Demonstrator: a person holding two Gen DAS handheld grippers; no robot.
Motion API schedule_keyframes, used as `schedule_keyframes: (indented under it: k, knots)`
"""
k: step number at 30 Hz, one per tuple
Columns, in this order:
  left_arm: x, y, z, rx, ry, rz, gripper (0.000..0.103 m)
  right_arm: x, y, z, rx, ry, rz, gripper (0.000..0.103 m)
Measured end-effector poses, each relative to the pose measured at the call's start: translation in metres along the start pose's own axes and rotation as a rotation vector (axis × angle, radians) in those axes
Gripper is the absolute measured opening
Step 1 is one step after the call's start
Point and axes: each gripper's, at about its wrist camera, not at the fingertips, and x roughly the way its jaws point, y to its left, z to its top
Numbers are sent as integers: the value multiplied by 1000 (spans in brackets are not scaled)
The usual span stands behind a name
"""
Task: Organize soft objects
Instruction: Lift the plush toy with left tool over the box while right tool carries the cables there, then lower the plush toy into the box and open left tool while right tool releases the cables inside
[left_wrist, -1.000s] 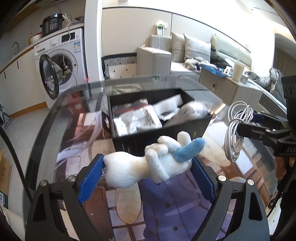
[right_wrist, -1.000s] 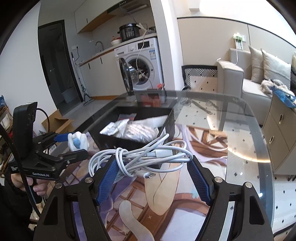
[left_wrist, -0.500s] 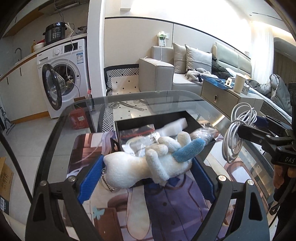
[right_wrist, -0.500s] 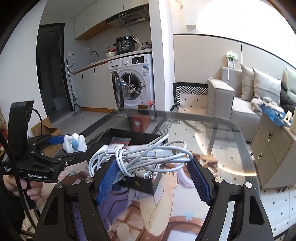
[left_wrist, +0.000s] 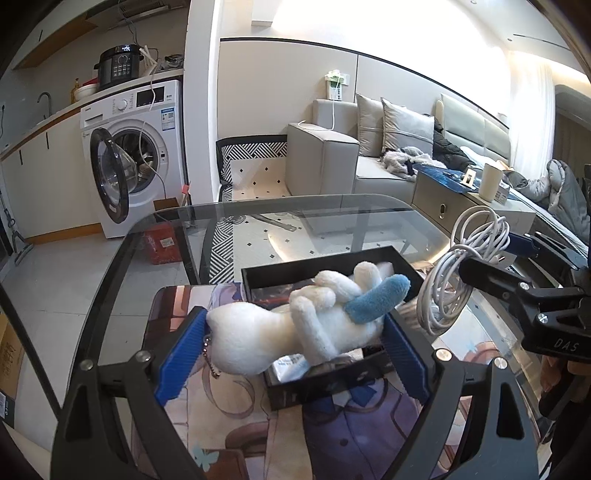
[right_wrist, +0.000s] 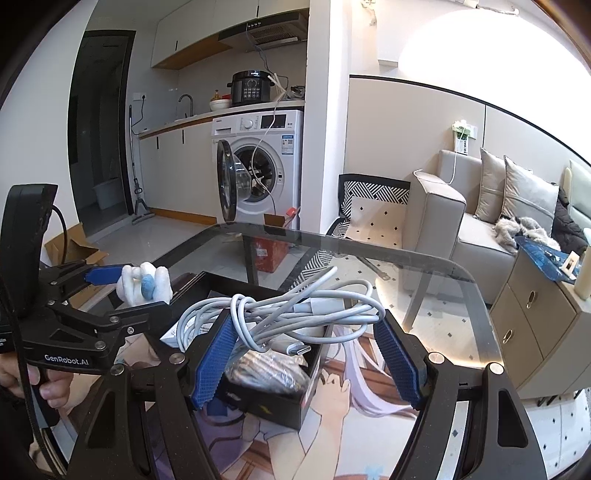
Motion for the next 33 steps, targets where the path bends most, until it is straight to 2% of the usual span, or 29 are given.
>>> schedule_keyframes:
  k: [15, 22, 33]
  knots:
    - [21, 8, 2, -32, 16, 15, 91, 49, 19, 4, -88, 56, -7, 77]
    - [32, 11, 5, -44, 33, 10, 91, 71, 33, 0, -185, 126, 16, 77]
    - [47, 10, 5, -38, 60, 16, 91, 107, 34, -4, -221, 256, 66, 77]
